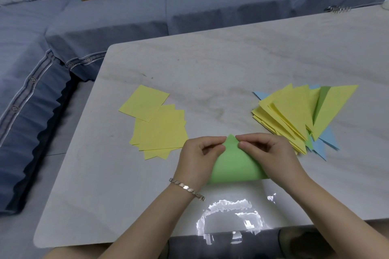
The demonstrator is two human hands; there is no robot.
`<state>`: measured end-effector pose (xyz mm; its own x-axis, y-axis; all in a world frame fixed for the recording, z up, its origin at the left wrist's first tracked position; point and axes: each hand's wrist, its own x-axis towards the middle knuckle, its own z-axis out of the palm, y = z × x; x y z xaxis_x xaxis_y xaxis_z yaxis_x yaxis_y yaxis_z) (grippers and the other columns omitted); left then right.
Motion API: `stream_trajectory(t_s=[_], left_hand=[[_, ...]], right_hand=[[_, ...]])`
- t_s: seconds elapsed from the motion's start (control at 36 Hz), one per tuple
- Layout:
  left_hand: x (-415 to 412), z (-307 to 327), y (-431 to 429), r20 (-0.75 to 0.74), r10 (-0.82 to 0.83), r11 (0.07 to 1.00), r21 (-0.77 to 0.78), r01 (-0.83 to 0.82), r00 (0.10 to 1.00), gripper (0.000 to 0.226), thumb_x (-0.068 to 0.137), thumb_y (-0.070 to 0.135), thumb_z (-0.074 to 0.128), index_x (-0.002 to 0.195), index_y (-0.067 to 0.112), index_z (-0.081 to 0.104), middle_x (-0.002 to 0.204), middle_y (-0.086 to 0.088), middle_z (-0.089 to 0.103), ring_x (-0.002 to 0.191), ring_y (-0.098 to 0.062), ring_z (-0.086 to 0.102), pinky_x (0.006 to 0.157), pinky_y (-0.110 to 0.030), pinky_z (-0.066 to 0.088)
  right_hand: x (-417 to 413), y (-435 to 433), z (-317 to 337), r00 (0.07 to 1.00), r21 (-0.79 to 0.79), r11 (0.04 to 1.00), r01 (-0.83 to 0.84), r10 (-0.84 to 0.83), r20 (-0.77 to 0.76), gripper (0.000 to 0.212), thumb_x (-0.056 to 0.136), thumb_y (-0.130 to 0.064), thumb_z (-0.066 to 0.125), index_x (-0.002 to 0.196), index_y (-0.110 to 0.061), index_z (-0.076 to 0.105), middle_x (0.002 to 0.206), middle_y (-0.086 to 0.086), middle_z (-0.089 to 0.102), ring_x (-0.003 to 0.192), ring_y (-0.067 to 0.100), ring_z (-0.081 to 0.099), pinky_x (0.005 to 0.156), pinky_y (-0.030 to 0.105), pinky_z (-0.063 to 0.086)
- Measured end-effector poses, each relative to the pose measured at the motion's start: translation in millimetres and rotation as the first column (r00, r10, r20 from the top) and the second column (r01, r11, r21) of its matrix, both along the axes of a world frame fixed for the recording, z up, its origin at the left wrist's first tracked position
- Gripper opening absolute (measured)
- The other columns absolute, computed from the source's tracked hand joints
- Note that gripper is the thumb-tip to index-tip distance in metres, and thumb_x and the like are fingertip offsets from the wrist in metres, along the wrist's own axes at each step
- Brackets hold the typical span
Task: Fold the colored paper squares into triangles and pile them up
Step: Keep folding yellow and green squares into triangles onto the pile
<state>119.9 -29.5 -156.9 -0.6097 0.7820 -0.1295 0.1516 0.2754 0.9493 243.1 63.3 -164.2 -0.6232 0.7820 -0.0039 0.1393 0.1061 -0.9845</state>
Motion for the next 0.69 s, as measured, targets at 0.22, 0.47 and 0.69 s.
stream_trajectory(t_s=[0.22,0.47,0.69], left_hand=[[3.5,-2.5,-0.4,-0.045,0.047,0.998,-0.028,-0.049,0.998,0.015,0.076,0.006,0.072,0.09,0.01,0.073,0.065,0.014,0.062,0.055,0.01,0.055,0.06,-0.001,0.04],[-1.3,-10.0,5.9,-0.07,-0.013,0.999,-0.053,0.009,0.997,0.02,0.076,0.006,0.071,0.069,0.025,0.066,0.063,0.011,0.061,0.057,0.006,0.055,0.061,-0.007,0.042],[-19.8,-22.6,32.0,-0.075,-0.095,0.982,-0.172,0.081,0.993,0.019,0.069,0.008,0.078,0.062,0.018,0.064,0.049,0.014,0.056,0.042,0.008,0.048,0.057,-0.013,0.043]], right_hand=[[1.7,1.5,-4.9,0.998,0.046,0.997,-0.057,0.056,0.026,0.029,0.081,0.001,0.065,0.078,-0.027,0.07,0.071,-0.027,0.067,0.071,-0.009,0.06,0.066,0.004,0.041],[0.9,7.3,-16.8,0.996,0.188,0.981,-0.057,0.043,0.078,0.034,0.08,-0.003,0.068,0.075,-0.037,0.068,0.072,-0.011,0.067,0.075,0.0,0.059,0.066,0.008,0.039],[-9.1,29.3,-25.4,0.968,0.32,0.937,-0.143,0.065,0.242,0.011,0.081,-0.007,0.068,0.089,-0.012,0.075,0.073,-0.007,0.062,0.072,0.0,0.055,0.065,0.01,0.037]])
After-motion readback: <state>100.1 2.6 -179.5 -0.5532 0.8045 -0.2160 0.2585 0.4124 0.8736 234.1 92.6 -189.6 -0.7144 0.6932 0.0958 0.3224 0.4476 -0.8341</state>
